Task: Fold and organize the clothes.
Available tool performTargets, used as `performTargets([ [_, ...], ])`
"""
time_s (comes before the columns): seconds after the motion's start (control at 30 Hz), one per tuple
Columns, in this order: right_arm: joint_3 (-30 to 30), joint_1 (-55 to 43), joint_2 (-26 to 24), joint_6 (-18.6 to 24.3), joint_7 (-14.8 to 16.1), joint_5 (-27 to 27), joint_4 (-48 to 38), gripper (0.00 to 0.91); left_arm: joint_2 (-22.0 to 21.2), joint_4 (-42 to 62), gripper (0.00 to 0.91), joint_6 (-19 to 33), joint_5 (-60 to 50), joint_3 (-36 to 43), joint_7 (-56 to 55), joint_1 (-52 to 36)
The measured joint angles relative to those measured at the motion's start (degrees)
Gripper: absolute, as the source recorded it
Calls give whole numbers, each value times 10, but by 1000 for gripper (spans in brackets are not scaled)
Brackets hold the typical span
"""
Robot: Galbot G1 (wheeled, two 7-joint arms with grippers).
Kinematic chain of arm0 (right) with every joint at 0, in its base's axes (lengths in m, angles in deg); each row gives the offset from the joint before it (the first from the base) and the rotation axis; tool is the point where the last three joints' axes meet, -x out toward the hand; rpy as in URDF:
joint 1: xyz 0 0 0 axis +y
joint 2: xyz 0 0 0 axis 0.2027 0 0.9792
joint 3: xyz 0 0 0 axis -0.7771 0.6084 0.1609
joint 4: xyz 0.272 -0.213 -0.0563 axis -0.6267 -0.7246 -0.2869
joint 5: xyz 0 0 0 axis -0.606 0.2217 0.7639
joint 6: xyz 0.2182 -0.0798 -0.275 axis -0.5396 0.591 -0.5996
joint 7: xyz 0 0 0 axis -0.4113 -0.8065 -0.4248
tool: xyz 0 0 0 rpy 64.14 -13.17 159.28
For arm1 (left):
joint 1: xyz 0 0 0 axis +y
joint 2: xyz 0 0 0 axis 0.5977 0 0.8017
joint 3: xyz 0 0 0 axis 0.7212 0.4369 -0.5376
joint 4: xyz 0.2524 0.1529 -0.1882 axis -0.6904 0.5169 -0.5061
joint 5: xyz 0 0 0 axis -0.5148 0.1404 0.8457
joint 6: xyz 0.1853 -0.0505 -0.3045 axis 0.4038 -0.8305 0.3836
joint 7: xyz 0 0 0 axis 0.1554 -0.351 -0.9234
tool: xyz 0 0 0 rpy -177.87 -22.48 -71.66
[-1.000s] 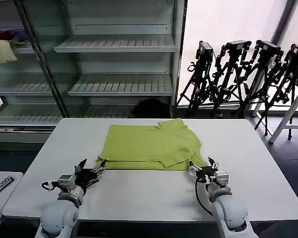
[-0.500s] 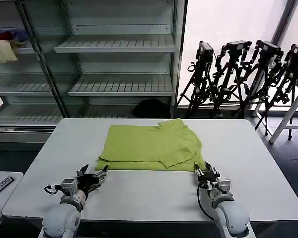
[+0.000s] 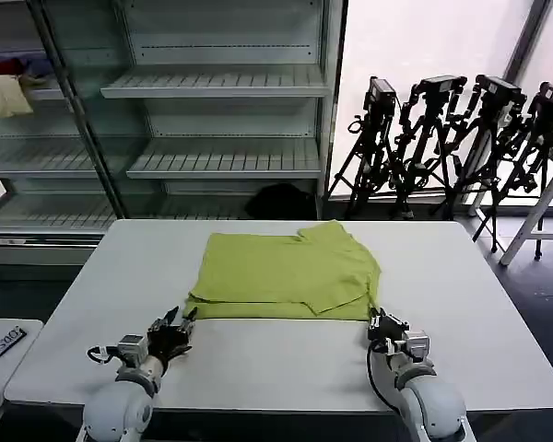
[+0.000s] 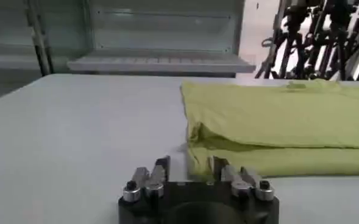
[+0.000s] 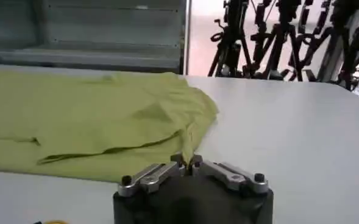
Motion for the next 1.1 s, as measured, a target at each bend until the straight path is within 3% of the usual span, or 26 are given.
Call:
performTargets([
  [0.6, -4, 41, -15, -20, -6, -29, 63, 0, 6, -33, 0, 8, 1, -12, 2, 20],
  [1.1, 16, 121, -42, -32, -18, -41, 146, 0, 18, -147, 0, -5, -4, -81, 10, 148],
])
